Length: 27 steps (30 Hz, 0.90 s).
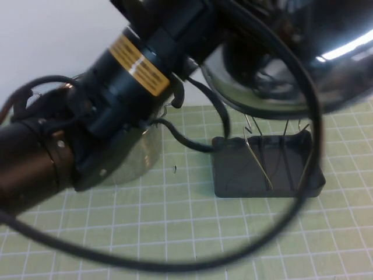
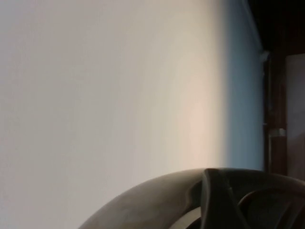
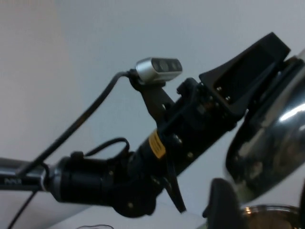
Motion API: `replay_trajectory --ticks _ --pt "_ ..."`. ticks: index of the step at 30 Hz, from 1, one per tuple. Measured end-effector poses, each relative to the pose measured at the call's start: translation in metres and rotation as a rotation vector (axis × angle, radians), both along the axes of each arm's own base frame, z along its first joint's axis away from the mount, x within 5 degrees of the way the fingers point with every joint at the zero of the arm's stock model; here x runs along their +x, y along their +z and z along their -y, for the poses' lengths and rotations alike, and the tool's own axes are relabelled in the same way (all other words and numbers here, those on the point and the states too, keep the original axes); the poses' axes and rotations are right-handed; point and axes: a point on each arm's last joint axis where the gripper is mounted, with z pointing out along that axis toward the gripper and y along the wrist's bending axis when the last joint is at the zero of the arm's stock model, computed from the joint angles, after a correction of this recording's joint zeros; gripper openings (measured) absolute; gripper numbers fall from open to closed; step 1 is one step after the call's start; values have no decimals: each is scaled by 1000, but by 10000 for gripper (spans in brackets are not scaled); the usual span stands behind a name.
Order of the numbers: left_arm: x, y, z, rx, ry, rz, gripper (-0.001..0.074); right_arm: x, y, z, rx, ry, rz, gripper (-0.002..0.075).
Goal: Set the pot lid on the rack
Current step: Hand over the pot lid
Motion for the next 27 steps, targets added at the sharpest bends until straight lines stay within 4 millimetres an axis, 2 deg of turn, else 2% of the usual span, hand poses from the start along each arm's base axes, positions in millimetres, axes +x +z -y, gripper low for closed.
replay_trajectory --ticks 3,4,6,10,14,17,20,22,27 --pt "-13 2 11 -20 -43 16 309 1 3 0 39 18 -7 528" --pt "-16 2 13 -29 -55 19 309 1 3 0 46 14 -11 584" --pt "-23 3 18 -42 -77 26 309 3 5 2 68 -4 -23 641" --pt "-33 3 26 -43 -116 26 309 10 6 4 133 -31 -96 679" --pt "-44 3 34 -32 -156 39 309 20 7 4 147 -28 -147 683" --pt "-47 1 38 -2 -163 47 309 26 14 2 142 2 -152 679" --pt "-47 -1 40 40 -158 51 309 28 24 0 134 30 -141 629" --pt "-47 -2 41 62 -143 68 309 31 29 -1 132 34 -135 539" --pt "-48 -2 41 72 -126 99 329 40 32 -2 116 38 -132 159"
